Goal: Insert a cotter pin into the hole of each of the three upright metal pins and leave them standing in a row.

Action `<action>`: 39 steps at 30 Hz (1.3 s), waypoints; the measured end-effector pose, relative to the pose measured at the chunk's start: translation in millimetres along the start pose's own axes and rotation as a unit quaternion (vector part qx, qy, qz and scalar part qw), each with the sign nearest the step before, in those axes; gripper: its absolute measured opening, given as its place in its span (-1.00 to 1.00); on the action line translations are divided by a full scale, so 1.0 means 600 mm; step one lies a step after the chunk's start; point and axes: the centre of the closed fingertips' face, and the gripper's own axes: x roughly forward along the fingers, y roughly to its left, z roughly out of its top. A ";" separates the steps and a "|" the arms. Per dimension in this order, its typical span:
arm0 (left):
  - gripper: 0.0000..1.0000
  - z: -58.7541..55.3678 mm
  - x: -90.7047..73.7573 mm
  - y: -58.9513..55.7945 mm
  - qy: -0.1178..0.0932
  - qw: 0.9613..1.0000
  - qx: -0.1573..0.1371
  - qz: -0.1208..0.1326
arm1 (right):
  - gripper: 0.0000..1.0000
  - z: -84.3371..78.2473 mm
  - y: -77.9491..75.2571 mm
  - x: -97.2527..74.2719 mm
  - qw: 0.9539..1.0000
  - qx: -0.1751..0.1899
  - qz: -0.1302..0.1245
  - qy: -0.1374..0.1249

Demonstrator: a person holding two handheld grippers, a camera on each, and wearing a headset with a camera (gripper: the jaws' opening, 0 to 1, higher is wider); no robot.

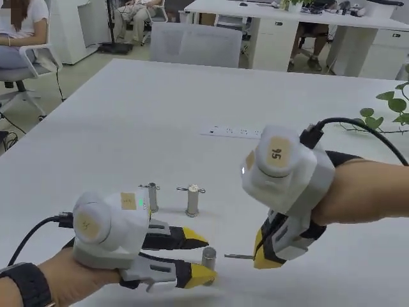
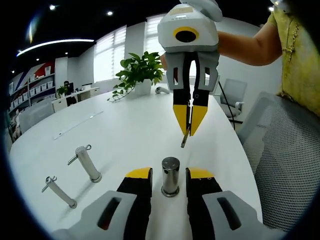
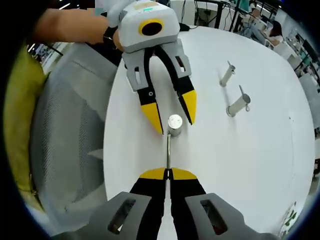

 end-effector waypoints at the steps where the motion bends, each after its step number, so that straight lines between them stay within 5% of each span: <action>1: -0.52 0.000 0.001 0.000 -0.001 1.000 -0.001 -0.001 | -0.94 0.000 0.001 0.002 1.000 0.001 0.002 0.001; 13: -0.72 -0.008 0.004 -0.003 0.002 1.000 0.001 -0.008 | -0.94 0.002 -0.002 0.017 1.000 0.018 -0.004 0.004; 39: -0.77 -0.013 0.003 -0.004 0.007 1.000 -0.001 0.003 | -0.94 0.010 -0.004 0.028 1.000 0.028 -0.005 0.001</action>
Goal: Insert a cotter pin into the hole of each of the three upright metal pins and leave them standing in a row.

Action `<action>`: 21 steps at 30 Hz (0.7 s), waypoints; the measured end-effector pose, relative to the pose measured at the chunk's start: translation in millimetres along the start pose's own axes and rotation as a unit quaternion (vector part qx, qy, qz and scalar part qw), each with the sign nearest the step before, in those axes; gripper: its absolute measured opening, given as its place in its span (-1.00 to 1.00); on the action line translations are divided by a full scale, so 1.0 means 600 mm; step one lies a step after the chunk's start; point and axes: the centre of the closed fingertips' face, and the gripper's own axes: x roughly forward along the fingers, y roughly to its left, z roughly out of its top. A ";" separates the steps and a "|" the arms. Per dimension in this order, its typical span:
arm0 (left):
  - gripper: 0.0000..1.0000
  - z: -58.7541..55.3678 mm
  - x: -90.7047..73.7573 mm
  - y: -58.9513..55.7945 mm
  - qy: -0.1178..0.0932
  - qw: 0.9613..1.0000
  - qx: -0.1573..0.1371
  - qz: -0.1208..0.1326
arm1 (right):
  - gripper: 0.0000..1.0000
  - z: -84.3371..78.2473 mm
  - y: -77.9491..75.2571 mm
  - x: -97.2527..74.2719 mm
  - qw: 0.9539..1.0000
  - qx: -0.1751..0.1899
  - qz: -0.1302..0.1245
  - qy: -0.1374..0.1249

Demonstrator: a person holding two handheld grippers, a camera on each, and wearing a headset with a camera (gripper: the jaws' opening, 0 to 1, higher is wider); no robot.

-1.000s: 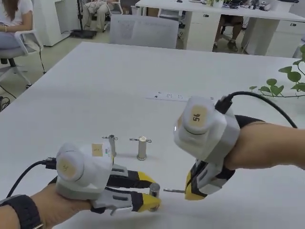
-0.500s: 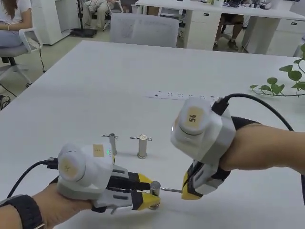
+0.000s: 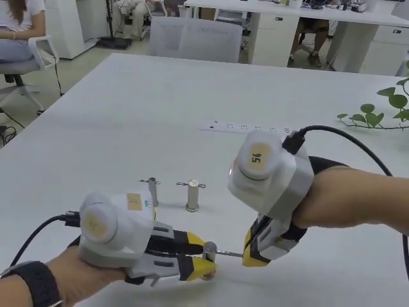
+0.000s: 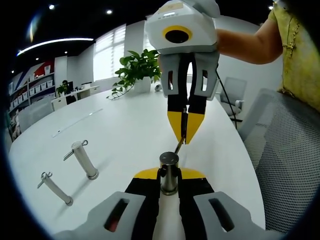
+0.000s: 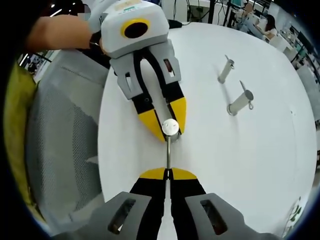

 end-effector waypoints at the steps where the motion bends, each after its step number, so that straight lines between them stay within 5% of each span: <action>1: -0.77 0.000 0.000 0.000 0.000 1.000 0.000 0.001 | -0.94 0.001 0.000 0.000 1.000 0.000 0.000 -0.001; 21: -0.77 -0.001 -0.003 -0.001 -0.015 1.000 -0.015 0.009 | -0.95 0.005 0.000 0.006 1.000 0.015 -0.002 -0.009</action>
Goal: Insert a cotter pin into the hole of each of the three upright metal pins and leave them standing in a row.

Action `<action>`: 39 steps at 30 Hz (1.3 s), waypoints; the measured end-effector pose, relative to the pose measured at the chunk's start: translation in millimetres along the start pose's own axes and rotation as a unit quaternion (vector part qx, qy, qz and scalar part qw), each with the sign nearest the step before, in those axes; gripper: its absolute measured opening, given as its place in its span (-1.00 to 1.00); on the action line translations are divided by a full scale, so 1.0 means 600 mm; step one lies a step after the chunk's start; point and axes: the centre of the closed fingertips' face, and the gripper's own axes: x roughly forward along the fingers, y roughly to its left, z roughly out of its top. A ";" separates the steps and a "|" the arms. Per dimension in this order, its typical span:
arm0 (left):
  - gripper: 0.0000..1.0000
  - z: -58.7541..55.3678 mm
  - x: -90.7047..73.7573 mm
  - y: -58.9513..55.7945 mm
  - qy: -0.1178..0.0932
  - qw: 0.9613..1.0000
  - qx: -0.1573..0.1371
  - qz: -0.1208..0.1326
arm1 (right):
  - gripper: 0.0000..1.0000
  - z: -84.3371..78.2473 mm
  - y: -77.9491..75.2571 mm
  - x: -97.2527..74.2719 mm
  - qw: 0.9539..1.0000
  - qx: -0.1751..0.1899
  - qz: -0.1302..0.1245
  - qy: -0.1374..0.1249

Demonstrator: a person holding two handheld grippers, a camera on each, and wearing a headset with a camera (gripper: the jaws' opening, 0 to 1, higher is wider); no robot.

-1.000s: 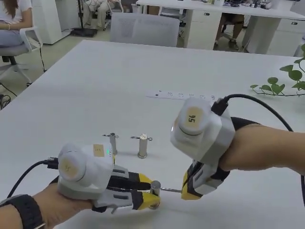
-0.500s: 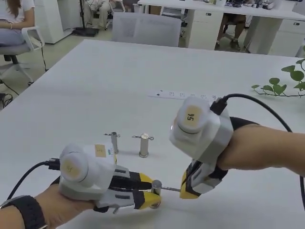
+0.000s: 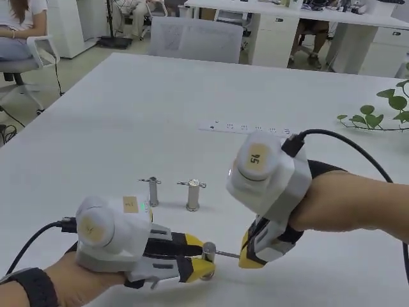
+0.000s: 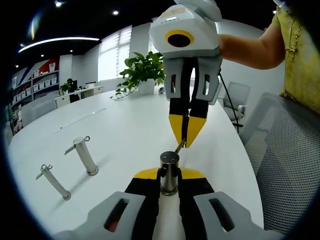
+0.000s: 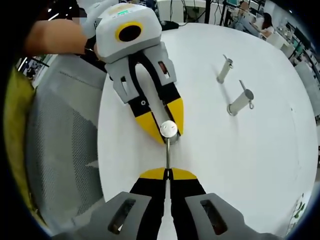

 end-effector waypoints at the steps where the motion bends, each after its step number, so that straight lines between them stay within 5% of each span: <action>1: -0.77 -0.001 0.000 0.000 0.002 1.000 0.003 -0.001 | -0.95 0.000 -0.002 -0.001 1.000 -0.002 -0.002 0.000; 24: -0.77 -0.004 0.007 0.004 0.004 1.000 0.011 -0.007 | -0.95 0.009 -0.018 0.001 0.996 -0.084 -0.009 0.006; 39: -0.77 -0.004 0.008 0.003 0.003 1.000 0.014 -0.006 | -0.95 0.023 -0.016 0.006 0.995 -0.097 -0.006 -0.002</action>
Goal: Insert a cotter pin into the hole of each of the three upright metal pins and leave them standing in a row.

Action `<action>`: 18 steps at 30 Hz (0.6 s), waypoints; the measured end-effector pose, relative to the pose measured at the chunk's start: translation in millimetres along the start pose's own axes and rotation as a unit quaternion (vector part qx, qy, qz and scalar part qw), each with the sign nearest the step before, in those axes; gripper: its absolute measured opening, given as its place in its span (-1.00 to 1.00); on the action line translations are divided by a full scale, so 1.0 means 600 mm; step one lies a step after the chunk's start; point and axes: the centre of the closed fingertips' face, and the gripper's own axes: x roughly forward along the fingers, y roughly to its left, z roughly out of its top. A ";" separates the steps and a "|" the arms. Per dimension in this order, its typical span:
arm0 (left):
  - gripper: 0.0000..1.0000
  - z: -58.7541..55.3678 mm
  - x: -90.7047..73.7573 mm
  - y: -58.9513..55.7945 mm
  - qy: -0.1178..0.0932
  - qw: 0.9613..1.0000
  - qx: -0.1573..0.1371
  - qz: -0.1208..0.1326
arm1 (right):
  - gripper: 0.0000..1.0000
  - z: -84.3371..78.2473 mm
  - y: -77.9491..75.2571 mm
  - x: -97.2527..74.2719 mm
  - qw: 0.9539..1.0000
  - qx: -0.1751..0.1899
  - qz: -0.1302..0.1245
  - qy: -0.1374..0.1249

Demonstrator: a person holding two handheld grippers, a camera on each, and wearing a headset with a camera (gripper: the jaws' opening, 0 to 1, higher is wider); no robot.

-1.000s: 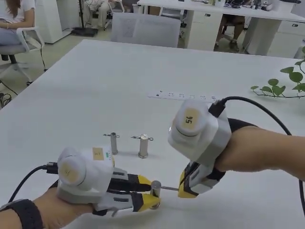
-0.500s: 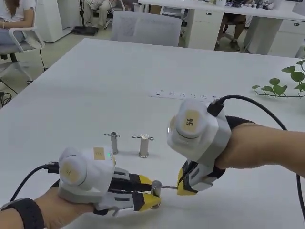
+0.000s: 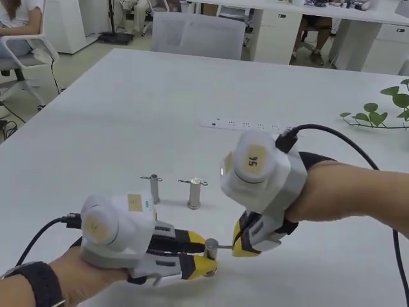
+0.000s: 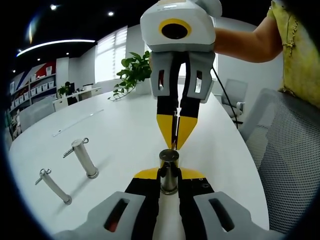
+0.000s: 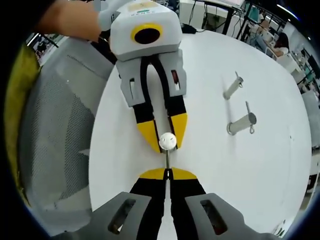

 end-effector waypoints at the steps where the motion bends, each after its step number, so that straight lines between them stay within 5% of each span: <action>1: -0.77 0.000 0.000 0.000 0.000 1.000 0.000 0.000 | -0.95 0.001 -0.001 0.000 1.000 -0.003 -0.001 -0.001; 18: -0.77 0.001 -0.001 0.000 0.001 1.000 0.001 0.001 | -0.95 0.019 -0.002 0.006 1.000 -0.013 0.002 -0.007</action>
